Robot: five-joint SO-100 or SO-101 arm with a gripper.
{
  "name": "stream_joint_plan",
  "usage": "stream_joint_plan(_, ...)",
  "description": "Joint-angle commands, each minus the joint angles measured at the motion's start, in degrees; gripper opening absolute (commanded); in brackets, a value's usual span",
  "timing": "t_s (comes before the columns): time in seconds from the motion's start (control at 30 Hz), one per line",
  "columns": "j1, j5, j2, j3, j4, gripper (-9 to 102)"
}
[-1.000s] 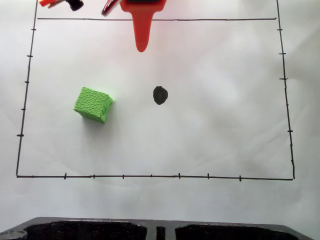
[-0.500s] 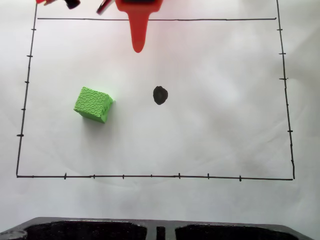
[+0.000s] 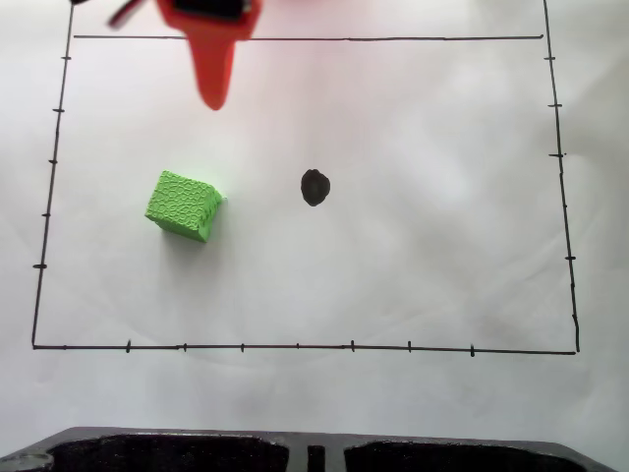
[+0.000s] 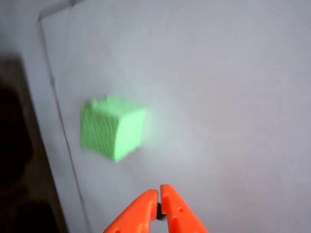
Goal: Grasp the colored block, Place it on the black dot, and then return the arm to the default position.
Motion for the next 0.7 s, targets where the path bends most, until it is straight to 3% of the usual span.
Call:
stream_joint_plan(0.0,0.9,2.5,-10.5,-9.5,0.9,0)
stream_joint_plan(0.3,0.7,7.5,-27.3,-25.9,5.5,1)
stream_joint_plan(0.67,0.6,10.0,-35.2,-32.4,5.8,7)
